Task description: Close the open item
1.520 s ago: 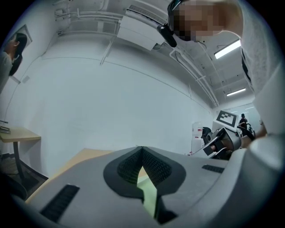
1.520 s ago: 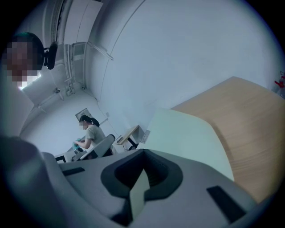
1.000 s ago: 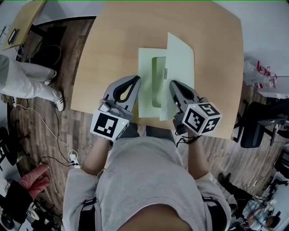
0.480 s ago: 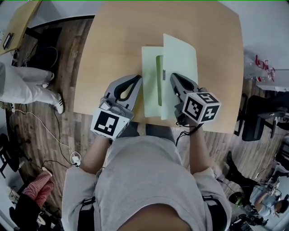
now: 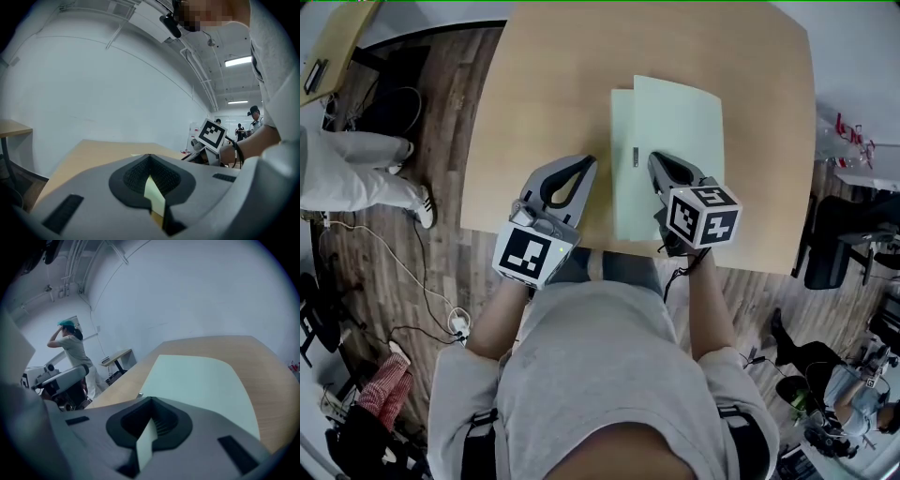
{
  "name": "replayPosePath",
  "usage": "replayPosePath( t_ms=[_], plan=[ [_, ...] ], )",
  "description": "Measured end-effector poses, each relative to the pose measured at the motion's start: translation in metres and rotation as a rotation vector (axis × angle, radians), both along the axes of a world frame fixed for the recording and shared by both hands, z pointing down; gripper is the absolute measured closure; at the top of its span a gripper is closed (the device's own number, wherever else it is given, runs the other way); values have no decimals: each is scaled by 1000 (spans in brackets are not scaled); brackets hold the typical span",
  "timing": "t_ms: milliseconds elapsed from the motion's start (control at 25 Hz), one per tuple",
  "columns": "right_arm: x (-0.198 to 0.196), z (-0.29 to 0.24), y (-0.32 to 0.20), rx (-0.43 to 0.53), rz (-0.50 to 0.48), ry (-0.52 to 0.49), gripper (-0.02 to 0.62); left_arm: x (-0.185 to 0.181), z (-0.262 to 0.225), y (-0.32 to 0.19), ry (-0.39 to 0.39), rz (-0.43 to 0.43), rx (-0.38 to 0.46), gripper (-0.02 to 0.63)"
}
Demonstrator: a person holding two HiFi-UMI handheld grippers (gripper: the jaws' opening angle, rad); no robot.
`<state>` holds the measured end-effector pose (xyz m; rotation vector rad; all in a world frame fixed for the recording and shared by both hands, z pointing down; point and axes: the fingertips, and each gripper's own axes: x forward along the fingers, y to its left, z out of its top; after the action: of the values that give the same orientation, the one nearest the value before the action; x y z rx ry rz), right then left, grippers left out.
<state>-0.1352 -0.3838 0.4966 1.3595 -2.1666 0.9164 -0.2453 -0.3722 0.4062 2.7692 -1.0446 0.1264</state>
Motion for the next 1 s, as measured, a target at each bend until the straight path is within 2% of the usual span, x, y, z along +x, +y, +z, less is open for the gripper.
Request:
replayPosePath(
  t_ms=[160,600,1000],
  plan=[
    [-8,12,0,-15,-22,41,588,-4,4,0,3,-1,-6,593],
    [-19,30,6,-67,-31,61,588,-6,17,3,-35,22,-23,594],
    [-30,43,7,-105,-35,116,588,-14,21,6,-35,39,-32,593]
  ],
)
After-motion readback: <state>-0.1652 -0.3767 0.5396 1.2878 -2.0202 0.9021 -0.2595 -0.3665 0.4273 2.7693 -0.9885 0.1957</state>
